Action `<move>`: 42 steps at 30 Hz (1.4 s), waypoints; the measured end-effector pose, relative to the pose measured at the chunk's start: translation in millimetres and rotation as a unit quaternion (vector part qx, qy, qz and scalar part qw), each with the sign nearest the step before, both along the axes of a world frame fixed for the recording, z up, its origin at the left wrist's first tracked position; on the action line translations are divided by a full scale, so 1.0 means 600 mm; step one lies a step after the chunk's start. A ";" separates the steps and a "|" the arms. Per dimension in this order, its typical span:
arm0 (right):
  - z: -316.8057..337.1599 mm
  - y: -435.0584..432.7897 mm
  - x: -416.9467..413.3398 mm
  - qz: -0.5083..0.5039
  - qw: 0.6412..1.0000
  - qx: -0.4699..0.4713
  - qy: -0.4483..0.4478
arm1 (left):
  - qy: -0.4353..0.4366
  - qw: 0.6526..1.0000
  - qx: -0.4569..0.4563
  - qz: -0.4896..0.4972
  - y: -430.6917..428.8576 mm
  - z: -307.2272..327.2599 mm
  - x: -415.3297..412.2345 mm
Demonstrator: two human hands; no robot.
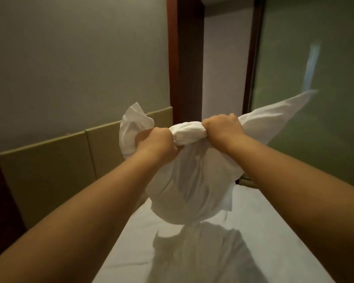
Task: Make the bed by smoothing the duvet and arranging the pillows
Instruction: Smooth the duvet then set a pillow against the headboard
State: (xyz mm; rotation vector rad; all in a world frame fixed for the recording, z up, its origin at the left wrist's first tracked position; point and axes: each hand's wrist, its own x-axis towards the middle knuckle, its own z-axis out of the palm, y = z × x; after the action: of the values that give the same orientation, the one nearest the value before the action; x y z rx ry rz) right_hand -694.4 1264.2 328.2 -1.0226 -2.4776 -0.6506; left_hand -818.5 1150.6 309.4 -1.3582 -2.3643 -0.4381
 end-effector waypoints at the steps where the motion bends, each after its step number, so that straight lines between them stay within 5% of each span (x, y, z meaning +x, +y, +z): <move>1: -0.003 0.004 -0.017 0.007 1.000 0.009 -0.003 | -0.002 1.000 0.003 -0.001 0.002 -0.005 -0.014; 6: -0.061 0.065 -0.109 0.054 0.998 -0.004 -0.037 | -0.028 0.999 -0.019 0.025 0.050 -0.074 -0.096; 14: -0.309 0.172 -0.253 0.104 0.976 -0.113 -0.156 | -0.068 0.969 -0.222 0.086 0.148 -0.299 -0.214; 17: -0.375 0.202 -0.305 0.100 0.972 -0.164 -0.138 | -0.049 0.968 -0.237 0.071 0.180 -0.342 -0.272; 20: -0.383 0.243 -0.365 0.070 0.975 -0.195 -0.079 | -0.032 0.984 -0.173 0.018 0.221 -0.339 -0.349; 23: -0.381 0.277 -0.434 0.023 0.973 -0.212 -0.090 | -0.107 0.985 -0.130 -0.022 0.264 -0.346 -0.422; 35: -0.431 0.320 -0.596 -0.065 0.945 -0.224 -0.231 | -0.180 0.958 -0.208 -0.088 0.319 -0.408 -0.567; 42: -0.417 0.308 -0.585 -0.026 0.949 -0.213 -0.232 | -0.286 0.910 -0.299 0.039 0.341 -0.388 -0.554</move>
State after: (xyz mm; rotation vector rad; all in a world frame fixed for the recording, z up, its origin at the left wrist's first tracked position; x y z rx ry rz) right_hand -1045.1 1448.9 77.9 -1.2006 -3.1079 -0.4080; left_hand -1151.2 1355.2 76.4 -1.5212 -3.2151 -0.0759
